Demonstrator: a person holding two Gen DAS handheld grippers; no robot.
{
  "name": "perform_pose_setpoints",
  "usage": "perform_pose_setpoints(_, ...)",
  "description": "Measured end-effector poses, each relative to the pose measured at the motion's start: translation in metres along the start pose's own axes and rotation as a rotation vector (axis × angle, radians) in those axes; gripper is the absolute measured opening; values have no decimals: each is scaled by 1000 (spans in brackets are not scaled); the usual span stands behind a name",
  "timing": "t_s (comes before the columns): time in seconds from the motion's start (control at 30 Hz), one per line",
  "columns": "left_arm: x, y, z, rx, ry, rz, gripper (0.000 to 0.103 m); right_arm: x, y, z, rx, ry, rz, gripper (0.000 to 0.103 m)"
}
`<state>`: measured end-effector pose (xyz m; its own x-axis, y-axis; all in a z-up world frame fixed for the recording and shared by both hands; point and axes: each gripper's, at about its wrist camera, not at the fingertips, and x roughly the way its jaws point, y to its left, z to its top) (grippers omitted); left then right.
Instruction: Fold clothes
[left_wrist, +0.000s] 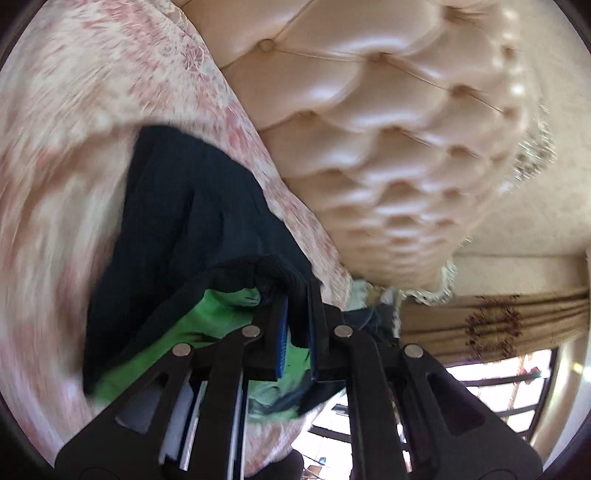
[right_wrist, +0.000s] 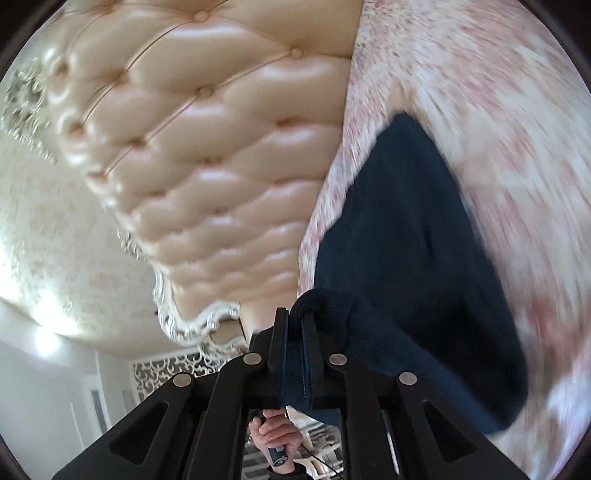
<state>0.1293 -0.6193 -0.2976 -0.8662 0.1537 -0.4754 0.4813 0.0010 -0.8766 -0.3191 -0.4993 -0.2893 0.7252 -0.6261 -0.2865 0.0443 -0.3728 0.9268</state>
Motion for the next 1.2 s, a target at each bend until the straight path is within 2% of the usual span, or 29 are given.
perform_pose_setpoints(0.1, 25, 8, 28, -30, -2, 29, 11, 21, -12, 34, 23, -19, -44, 6)
perform_pose_setpoints(0.27, 40, 16, 34, -35, -14, 49, 11, 47, -27, 59, -7, -27, -174, 6)
perform_pose_setpoints(0.5, 39, -8, 47, -30, -35, 49, 11, 47, -7, 69, -56, -59, -169, 6)
perform_pose_setpoints(0.7, 50, 5, 56, -53, -53, 95, 12, 58, -8, 82, -58, -54, -186, 6)
perform_pose_setpoints(0.8, 49, 12, 56, -44, -69, 92, 19, 63, -18, 91, -50, -53, -190, 6)
perform_pose_setpoints(0.9, 40, 11, 58, -30, -89, 77, 32, 61, -19, 96, -64, -42, -203, 10)
perform_pose_setpoints(0.93, 35, 11, 59, -31, -102, 73, 53, 59, -17, 98, -73, -40, -204, 12)
perform_pose_setpoints(0.97, 29, 11, 60, -39, -132, 73, 81, 57, -14, 99, -84, -39, -206, 15)
perform_pose_setpoints(1.0, 21, 11, 62, -48, -169, 74, 90, 54, -11, 100, -97, -41, -212, 18)
perform_pose_setpoints(1.1, -8, 13, 66, -62, -267, 77, 93, 39, -4, 104, -118, -74, -213, 39)
perform_pose_setpoints(1.17, -23, 9, 64, -29, -285, 72, 93, 24, 0, 108, -127, -122, -219, 57)
perform_pose_setpoints(1.2, -27, 4, 60, 4, -282, 67, 93, 15, 3, 110, -132, -150, -224, 60)
